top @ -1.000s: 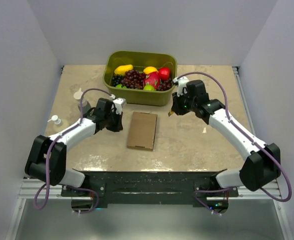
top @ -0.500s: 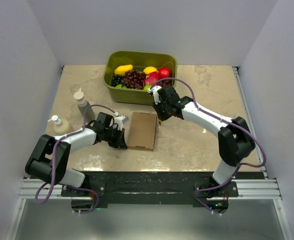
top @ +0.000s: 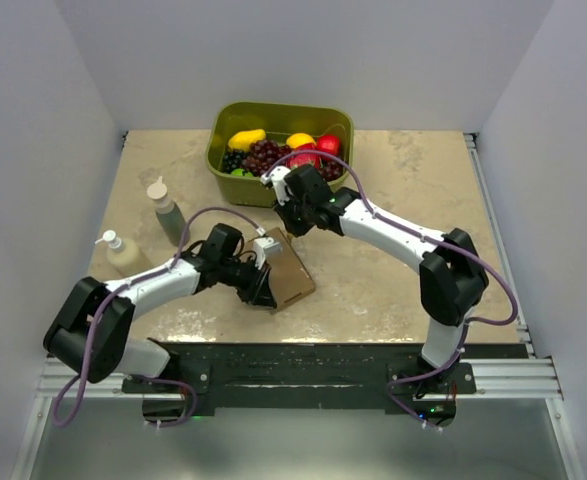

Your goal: Unpack the express box

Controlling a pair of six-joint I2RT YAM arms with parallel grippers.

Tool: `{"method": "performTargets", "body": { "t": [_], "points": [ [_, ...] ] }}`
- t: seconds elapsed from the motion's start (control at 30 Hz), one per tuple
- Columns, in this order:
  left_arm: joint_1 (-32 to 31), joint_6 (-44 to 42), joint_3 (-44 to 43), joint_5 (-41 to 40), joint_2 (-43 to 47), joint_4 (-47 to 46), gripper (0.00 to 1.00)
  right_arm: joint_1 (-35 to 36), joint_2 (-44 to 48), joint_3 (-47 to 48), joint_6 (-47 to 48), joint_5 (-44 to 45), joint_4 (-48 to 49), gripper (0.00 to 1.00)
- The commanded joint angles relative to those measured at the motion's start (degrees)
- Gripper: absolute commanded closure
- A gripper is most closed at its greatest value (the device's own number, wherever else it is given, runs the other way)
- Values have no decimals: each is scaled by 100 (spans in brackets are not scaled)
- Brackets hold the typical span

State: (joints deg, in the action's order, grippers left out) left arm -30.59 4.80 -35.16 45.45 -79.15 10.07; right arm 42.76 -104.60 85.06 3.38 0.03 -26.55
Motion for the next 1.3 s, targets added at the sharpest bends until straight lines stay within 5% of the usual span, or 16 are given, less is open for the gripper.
{"method": "performTargets", "body": {
  "t": [0.0, 0.13, 0.33, 0.67, 0.9, 1.07, 1.27],
  "points": [
    [351, -909, -998, 132, 339, 934, 77, -250, 386, 178, 277, 138, -193, 100],
    [949, -937, -1669, -316, 374, 1208, 58, -611, 931, 170, 479, -214, -11, 100],
    [1020, -208, -1784, -1346, 15, 287, 36, -629, 1380, 178, 989, -995, 291, 100],
    [1547, -647, -2680, -1636, -1681, 163, 32, -620, 1768, -886, 797, -1163, 1134, 100],
    [1714, -788, -2945, -653, -2420, 400, 33, -620, 1513, -1000, -21, -900, 1530, 100],
    [1714, -25, -2541, -449, -2622, 233, 39, -488, 1434, -1219, -548, -250, 2144, 100],
    [1741, 258, -2601, -1291, -2806, 390, 51, -295, 1056, -1176, -382, -354, 2215, 100]
  ]
}}
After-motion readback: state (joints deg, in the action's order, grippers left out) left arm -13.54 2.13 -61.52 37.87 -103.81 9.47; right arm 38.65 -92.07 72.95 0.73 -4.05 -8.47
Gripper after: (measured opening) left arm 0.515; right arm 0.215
